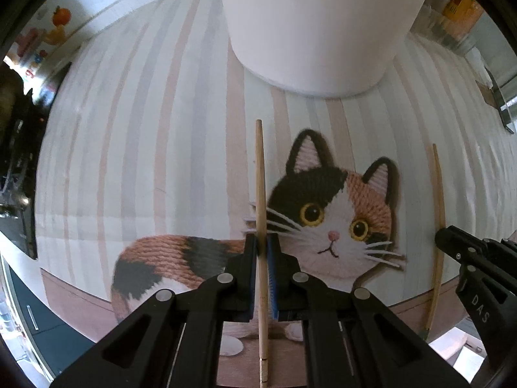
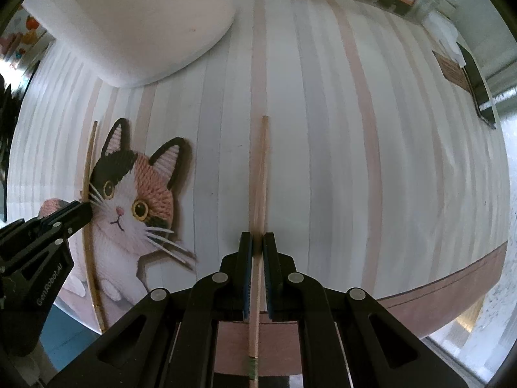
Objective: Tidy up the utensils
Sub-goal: 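Lift the chopstick in the left tool to the pink holder while the right tool carries its chopstick there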
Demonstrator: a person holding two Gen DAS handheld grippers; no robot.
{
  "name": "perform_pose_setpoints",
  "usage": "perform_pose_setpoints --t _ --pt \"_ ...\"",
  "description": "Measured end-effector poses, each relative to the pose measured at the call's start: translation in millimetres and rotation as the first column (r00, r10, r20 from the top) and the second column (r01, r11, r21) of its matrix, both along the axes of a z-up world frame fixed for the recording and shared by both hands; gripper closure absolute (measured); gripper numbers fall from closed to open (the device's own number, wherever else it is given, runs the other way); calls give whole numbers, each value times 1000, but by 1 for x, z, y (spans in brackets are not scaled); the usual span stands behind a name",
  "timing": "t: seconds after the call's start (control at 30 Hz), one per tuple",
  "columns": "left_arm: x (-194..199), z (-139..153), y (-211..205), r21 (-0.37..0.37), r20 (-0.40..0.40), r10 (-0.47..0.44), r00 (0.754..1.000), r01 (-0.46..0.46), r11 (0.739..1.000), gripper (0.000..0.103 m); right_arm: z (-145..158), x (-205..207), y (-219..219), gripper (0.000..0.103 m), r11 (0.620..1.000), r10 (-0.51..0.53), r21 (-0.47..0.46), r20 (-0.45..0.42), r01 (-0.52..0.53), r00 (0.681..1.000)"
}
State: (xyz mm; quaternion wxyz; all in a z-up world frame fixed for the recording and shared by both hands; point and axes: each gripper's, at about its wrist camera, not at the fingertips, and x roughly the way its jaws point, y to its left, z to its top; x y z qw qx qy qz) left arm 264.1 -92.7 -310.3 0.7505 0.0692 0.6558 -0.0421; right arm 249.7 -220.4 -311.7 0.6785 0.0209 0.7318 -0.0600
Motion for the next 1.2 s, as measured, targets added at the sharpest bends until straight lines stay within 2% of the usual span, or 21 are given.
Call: perform_pose_setpoints --t 0.23,0.43,0.57,0.7,0.9,1.2 --pt "10 38 4 10 125 12 992 -13 1000 99 17 -15 -19 96 1000 -7 -4 65 8 998" --pt "3 68 8 -9 195 15 981 -14 1000 99 53 -16 -24 96 1000 -9 -22 159 13 987" --pt "-2 81 15 -27 241 17 970 -11 1000 99 78 -13 -28 97 999 -28 -14 220 32 975" --pt "-9 107 10 -48 288 16 957 -2 999 99 105 -5 -30 97 999 -46 3 273 47 961" --pt "-19 151 7 -96 369 31 929 5 995 99 138 5 -42 97 998 -65 42 362 53 930" --pt "-22 235 13 -226 487 81 869 36 973 99 194 20 -44 97 994 -90 98 472 49 877"
